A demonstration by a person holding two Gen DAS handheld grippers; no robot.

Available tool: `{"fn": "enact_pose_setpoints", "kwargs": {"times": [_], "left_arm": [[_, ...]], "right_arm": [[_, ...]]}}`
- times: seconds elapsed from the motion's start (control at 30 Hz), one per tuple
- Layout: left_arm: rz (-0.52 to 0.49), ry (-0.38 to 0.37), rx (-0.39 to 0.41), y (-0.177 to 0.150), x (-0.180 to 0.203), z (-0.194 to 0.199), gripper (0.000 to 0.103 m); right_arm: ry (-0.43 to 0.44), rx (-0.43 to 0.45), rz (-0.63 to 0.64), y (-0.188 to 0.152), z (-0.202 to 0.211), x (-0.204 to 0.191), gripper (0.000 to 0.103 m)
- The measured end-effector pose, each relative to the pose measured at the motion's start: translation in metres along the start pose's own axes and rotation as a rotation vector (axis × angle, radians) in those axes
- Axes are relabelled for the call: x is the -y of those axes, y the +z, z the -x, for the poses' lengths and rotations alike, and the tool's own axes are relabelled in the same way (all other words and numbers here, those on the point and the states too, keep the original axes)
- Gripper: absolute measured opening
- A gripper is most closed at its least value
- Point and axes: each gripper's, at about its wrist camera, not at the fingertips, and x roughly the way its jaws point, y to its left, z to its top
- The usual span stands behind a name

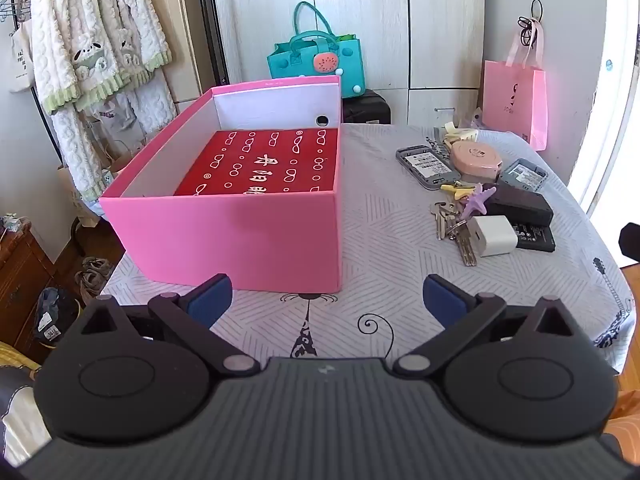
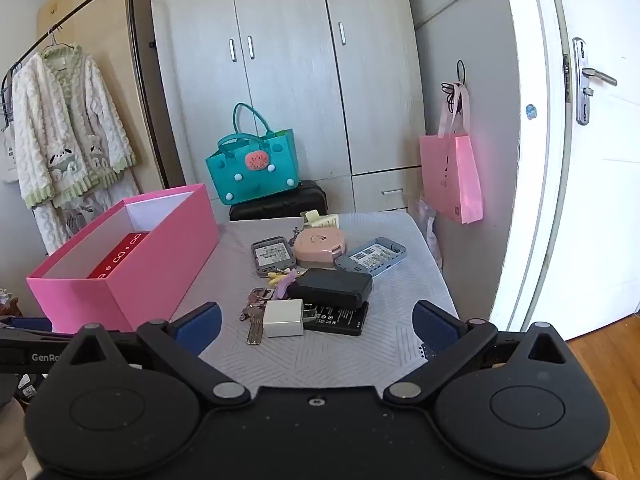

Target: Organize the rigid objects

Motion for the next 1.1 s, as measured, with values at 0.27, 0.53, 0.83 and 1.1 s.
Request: {"fn": "enact_pose_setpoints", "kwargs": {"times": [0.27,0.53,0.83,1.1], "left_arm": [[0.007,0.001,0.027,-0.004,-0.001,0.002,0.103],[0.038,-0.025,0.021,-0.003,-0.002,0.001,0.103],[0.035,-0.032,0.038,-0.004,0.001,0.005,0.103],[0.047,-0.037,0.038,-0.006,0.001,0.002,0.103]], "right_arm": [[-0.01,-0.015,0.018,-0.003,-0.002,-0.002,0.103],[-0.011,-0.003,0.017,-0.004,-0.004,0.001,0.103],[-0.019,-0.019,0.036,-0.007,-0.011,-0.002,0.103],[-0.031,-0.016,0.03,-0.008,-0.01,0.003,0.103]]}}
